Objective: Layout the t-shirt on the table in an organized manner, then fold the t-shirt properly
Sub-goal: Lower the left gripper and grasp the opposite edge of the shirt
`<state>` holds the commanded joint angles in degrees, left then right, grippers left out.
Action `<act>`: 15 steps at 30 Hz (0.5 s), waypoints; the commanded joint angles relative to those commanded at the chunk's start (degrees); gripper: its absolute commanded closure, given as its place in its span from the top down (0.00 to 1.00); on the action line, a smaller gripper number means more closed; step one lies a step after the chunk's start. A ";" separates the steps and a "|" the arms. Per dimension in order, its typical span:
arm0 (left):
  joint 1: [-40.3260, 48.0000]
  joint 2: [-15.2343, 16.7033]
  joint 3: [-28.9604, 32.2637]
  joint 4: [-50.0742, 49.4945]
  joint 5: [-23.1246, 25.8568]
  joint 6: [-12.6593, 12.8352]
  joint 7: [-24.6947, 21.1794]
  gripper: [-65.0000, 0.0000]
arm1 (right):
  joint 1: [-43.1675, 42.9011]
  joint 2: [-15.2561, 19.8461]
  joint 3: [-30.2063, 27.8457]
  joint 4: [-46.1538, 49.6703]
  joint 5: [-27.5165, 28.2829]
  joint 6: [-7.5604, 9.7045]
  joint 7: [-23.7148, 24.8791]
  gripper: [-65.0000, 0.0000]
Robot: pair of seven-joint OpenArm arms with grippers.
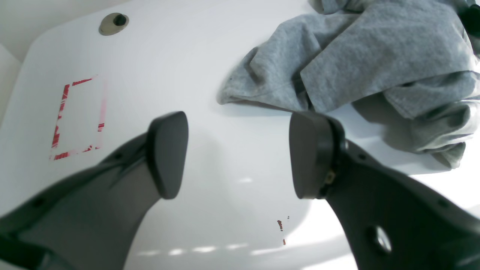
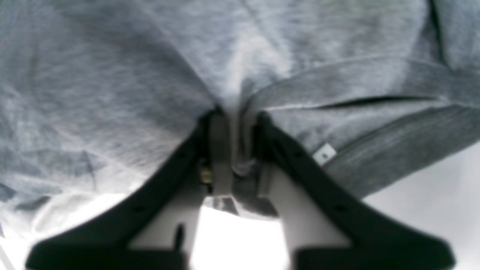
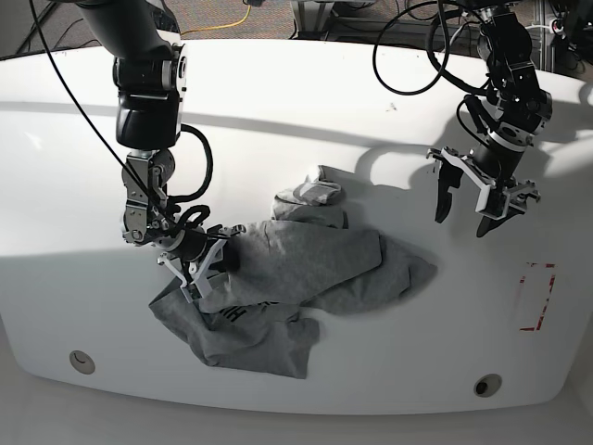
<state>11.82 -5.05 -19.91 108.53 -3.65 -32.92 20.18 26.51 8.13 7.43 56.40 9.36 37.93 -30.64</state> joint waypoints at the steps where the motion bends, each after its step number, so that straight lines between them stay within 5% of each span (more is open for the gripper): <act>1: -0.09 0.00 0.00 0.00 0.00 0.00 0.00 0.61 | -0.09 0.00 0.00 0.09 0.00 0.00 -0.09 0.01; 7: -0.26 0.00 0.00 -0.53 0.00 0.00 0.00 0.61 | -0.44 -0.97 0.00 3.25 -0.09 0.70 -1.49 0.00; 15: -3.87 -0.09 0.00 -5.71 -0.09 0.00 0.09 0.61 | -3.43 -1.23 0.00 19.52 0.00 0.88 -13.36 0.00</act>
<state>7.96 -5.14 -19.91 102.81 -3.74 -32.92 20.26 23.08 6.90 7.43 75.91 9.36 38.81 -44.00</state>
